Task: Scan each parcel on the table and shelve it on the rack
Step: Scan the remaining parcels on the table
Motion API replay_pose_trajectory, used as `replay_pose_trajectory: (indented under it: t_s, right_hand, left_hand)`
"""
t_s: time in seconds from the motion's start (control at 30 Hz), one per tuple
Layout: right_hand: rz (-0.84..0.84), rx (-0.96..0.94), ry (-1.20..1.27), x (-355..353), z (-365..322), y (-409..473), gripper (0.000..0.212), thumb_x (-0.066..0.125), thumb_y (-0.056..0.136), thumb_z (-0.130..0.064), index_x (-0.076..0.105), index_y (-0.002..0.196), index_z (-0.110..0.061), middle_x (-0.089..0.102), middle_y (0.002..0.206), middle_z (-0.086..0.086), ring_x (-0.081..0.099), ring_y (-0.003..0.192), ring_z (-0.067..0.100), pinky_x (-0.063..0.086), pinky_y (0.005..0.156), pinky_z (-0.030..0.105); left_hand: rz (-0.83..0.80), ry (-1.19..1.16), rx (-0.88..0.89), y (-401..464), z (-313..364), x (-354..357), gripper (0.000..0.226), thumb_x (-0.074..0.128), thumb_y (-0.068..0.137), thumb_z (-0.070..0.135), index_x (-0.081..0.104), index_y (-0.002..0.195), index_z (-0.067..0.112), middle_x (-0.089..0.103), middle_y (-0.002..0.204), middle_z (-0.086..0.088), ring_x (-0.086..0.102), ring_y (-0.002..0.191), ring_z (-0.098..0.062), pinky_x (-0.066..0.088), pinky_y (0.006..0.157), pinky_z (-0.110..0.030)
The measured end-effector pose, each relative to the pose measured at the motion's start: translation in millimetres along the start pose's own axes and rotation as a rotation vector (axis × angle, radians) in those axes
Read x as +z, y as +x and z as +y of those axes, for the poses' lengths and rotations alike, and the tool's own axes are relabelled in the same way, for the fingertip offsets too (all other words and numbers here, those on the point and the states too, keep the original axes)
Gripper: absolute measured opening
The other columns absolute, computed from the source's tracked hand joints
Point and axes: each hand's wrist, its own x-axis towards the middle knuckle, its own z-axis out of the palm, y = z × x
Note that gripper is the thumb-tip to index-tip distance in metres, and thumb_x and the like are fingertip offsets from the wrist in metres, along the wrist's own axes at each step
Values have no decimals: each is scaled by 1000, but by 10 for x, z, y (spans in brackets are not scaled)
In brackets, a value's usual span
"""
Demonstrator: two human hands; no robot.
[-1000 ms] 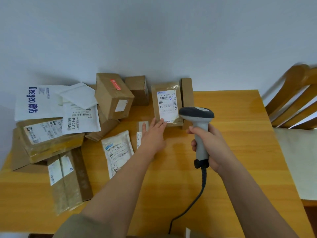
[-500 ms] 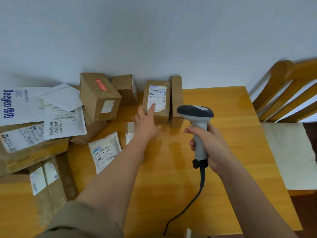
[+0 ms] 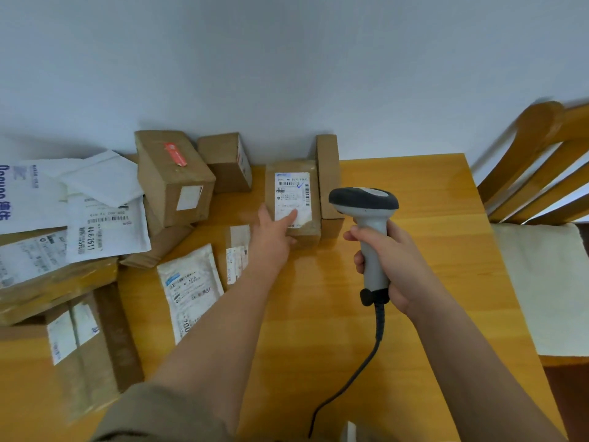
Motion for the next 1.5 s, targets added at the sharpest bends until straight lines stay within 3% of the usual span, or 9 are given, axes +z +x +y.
replay_pose_trajectory:
  t_s: [0.2,0.53,0.8,0.97,1.2,1.5]
  right_hand:
    - [8,-6,-33,40,118,-393,17,63,95,-26,60,109,-16,56,80,2,54,61,13,47,62,31]
    - [-111,13,5,57,469,-1317,10,55,100,-22,59,102,-13,54,72,4,55,56,14,48,59,29]
    - [-194,-24,-41,12,438,-1760,17,56,99,-23,60,104,-8,56,75,5,56,57,13,49,56,28]
    - [-237,-39,-39,-59,301,-1916,16,55,99,-22,60,101,-7,62,61,-5,53,54,11,46,54,26]
    - [-231,-58,-63,-190,225,-1976,20,57,97,-24,60,107,-8,55,86,5,54,55,11,47,52,26]
    - [-241,-56,-26,-284,200,-1966,20,58,97,-23,60,104,-5,54,84,6,53,55,12,47,50,24]
  left_hand:
    - [-52,19,28,-751,7,140,64,62,95,15,36,150,33,15,148,-8,47,124,-26,42,107,-37]
    - [-65,-27,36,-1836,-117,527,65,58,97,9,30,153,28,14,144,-8,53,112,-23,48,99,-31]
    - [-189,-153,-18,-1949,-122,411,63,55,96,-2,35,152,20,19,143,-10,52,117,-27,38,106,-27]
    - [-268,-169,-80,-1918,-85,379,66,54,97,4,29,154,28,24,145,-12,46,124,-27,33,111,-30]
    - [-240,-199,-98,-1914,-81,409,65,55,97,5,32,152,30,27,142,-11,47,122,-27,34,110,-31]
    - [-233,-200,-117,-1914,-53,423,64,57,96,10,33,151,33,28,141,-10,48,120,-27,39,109,-33]
